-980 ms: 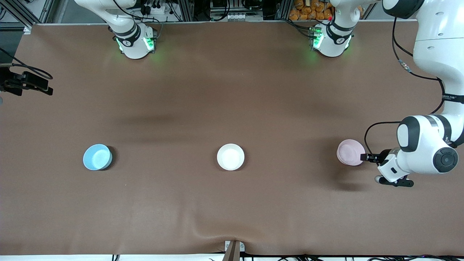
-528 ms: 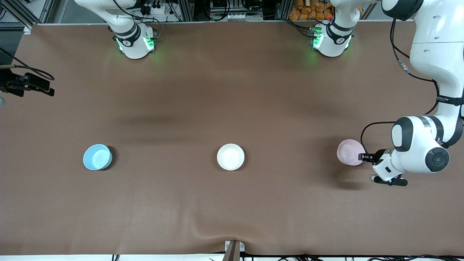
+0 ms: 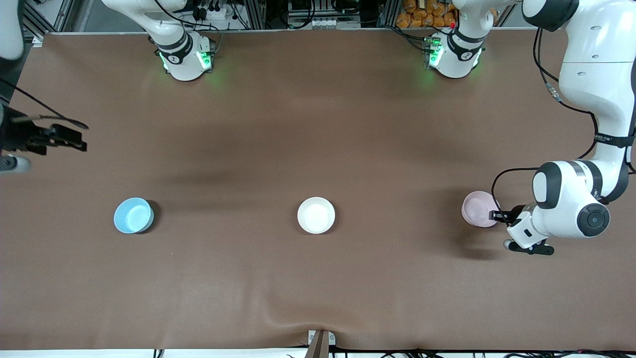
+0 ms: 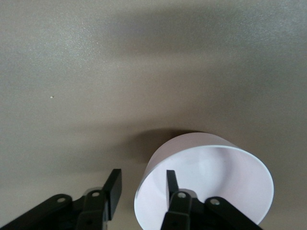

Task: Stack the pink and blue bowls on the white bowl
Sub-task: 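Carry the pink bowl with the left gripper while the right gripper reaches the blue bowl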

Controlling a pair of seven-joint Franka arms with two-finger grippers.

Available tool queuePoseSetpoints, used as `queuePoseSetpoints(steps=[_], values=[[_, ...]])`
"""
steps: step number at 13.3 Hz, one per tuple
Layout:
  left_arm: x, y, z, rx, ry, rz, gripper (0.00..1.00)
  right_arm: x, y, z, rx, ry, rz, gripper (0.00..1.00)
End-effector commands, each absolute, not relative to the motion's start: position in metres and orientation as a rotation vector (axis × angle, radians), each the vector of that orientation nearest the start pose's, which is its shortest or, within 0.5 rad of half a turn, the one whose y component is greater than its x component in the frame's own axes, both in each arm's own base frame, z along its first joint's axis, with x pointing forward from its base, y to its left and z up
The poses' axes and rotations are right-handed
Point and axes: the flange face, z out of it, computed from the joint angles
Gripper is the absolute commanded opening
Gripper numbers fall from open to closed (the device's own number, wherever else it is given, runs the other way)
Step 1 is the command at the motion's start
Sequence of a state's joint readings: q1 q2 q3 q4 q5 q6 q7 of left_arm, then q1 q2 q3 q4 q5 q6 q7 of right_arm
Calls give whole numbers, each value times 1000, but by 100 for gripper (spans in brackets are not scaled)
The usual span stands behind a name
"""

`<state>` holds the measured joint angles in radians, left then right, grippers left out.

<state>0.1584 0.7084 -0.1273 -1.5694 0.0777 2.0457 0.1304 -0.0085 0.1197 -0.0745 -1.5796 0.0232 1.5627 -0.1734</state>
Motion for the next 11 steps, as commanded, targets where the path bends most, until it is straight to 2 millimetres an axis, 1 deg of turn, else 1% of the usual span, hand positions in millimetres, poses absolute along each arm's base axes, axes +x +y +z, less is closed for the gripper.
queuePoseSetpoints(steps=[1,3,5,6,7,9,10,11], values=[[675,33,215,-3164,220,339,0,591,-32,540,-3094,-192,223,100],[676,28,220,-3164,231,341,0,592,-20,538,-3094,-225,229,100],[677,13,225,-3180,241,350,0,591,-15,536,-3092,-234,238,100],[679,7,235,-3184,253,327,0,593,-15,531,-3091,-234,250,100],[681,-4,248,-3194,260,302,0,595,-15,526,-3090,-236,260,100],[688,-33,273,-3254,220,262,0,600,-12,522,-3094,-243,239,100],[692,-44,283,-3269,200,241,0,602,-10,520,-3096,-251,237,100],[694,-62,288,-3283,195,230,0,604,-9,517,-3096,-250,232,100]])
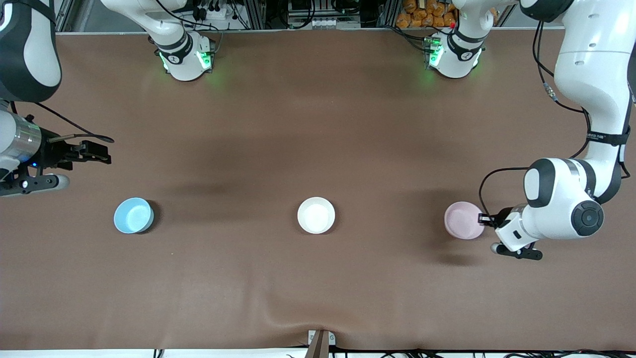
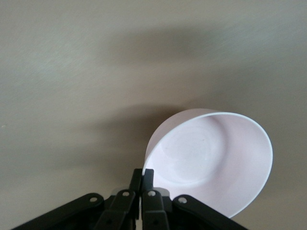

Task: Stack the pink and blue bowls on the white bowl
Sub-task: 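Carry the pink bowl with the left gripper while the right gripper reaches the blue bowl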

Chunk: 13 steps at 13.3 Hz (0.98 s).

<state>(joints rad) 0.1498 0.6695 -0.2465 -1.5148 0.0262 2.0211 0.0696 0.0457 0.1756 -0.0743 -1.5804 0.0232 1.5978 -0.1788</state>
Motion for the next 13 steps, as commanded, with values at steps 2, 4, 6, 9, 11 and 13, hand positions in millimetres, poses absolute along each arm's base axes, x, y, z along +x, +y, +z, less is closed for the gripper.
queuePoseSetpoints(steps=[2,4,6,9,11,13], values=[[694,-107,298,-3311,179,218,0,610,-7,507,-3096,-252,237,100],[688,-162,307,-3313,132,215,0,621,9,500,-3105,-293,167,100],[681,-213,316,-3308,50,209,0,628,11,485,-3105,-294,169,100],[669,-270,321,-3334,-49,229,0,639,8,448,-3099,-282,230,100],[662,-303,324,-3378,-78,258,0,647,1,422,-3108,-273,244,100],[651,-340,325,-3376,-119,250,0,654,-15,396,-3128,-254,279,100]])
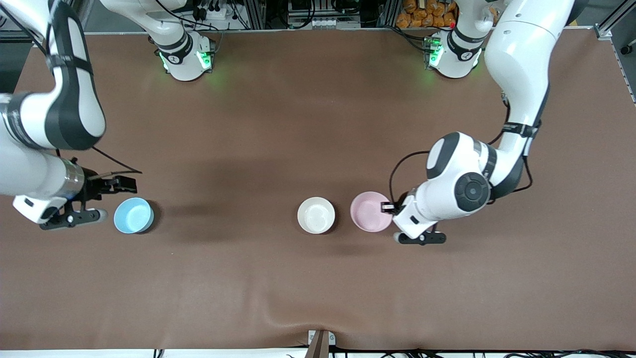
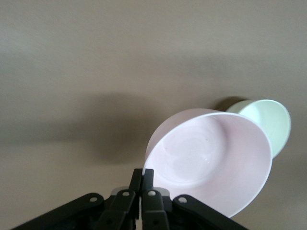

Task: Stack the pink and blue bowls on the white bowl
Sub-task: 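Carry the pink bowl with the left gripper while the right gripper reaches the blue bowl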

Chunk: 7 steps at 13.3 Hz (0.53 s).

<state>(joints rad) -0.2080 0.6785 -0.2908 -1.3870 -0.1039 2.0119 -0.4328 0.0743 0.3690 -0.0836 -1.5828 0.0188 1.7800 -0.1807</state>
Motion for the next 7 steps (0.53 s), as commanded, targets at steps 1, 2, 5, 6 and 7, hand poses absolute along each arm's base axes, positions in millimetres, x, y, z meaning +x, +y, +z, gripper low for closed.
queuePoseSetpoints(steps=[1,2,5,6,7], values=[[647,-357,323,-3374,-132,250,0,657,-25,385,-3143,-249,278,100],[642,-373,322,-3372,-157,257,0,658,-25,381,-3154,-262,279,100],[628,-411,311,-3386,-163,215,0,659,-63,325,-3139,-178,411,100],[623,-425,309,-3400,-179,184,0,658,-91,304,-3120,-154,450,100],[624,-426,301,-3399,-206,171,0,657,-100,296,-3104,-212,459,100]])
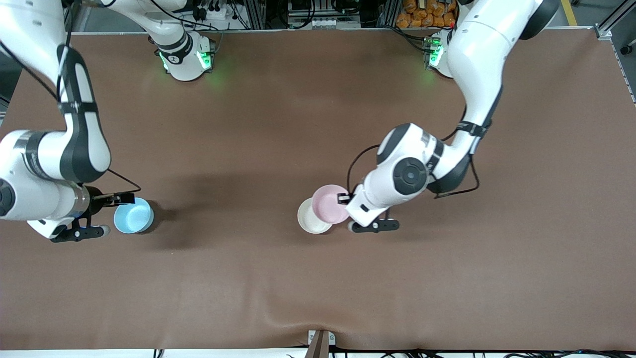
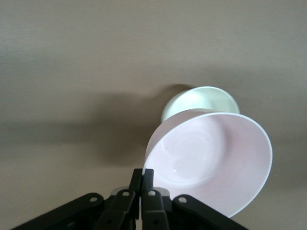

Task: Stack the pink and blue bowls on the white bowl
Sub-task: 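Carry the pink bowl with the left gripper while the right gripper reaches the blue bowl, then lower the pink bowl into the white bowl while the right gripper grasps the blue bowl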

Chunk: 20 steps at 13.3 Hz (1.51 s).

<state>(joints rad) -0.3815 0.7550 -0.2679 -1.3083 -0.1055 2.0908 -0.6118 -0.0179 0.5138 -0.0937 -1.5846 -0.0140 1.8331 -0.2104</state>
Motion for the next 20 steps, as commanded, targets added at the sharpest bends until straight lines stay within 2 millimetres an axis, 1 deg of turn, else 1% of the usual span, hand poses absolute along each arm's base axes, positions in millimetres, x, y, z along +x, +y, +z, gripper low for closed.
queuePoseSetpoints(steps=[1,2,3,4,5,6,7,8,9,10,11,14,16,17,20], values=[[624,-429,295,-3406,-208,161,0,658,-104,292,-3110,-237,420,100],[626,-429,293,-3417,-215,138,0,659,-113,287,-3122,-220,364,100],[627,-430,284,-3419,-218,135,0,663,-115,280,-3110,-194,299,100],[627,-431,282,-3423,-219,126,0,659,-124,266,-3076,-149,303,100],[628,-431,279,-3422,-214,126,0,649,-131,253,-3054,-134,331,100],[628,-431,275,-3423,-213,130,0,636,-132,238,-3036,-126,344,100],[629,-431,273,-3431,-216,110,0,628,-131,230,-3033,-129,330,100],[631,-431,272,-3439,-222,90,0,630,-132,233,-3042,-160,289,100],[631,-431,268,-3442,-227,84,0,634,-136,233,-3055,-221,234,100],[633,-432,266,-3449,-233,65,0,639,-142,232,-3072,-295,147,100],[632,-434,263,-3452,-233,59,0,641,-151,230,-3079,-345,101,100],[632,-437,262,-3460,-233,41,0,642,-151,227,-3084,-355,83,100],[629,-442,259,-3462,-231,40,0,646,-149,214,-3097,-372,41,100],[627,-444,257,-3461,-235,46,0,646,-149,211,-3098,-372,41,100],[625,-444,250,-3458,-242,67,0,645,-155,199,-3098,-347,32,100]])
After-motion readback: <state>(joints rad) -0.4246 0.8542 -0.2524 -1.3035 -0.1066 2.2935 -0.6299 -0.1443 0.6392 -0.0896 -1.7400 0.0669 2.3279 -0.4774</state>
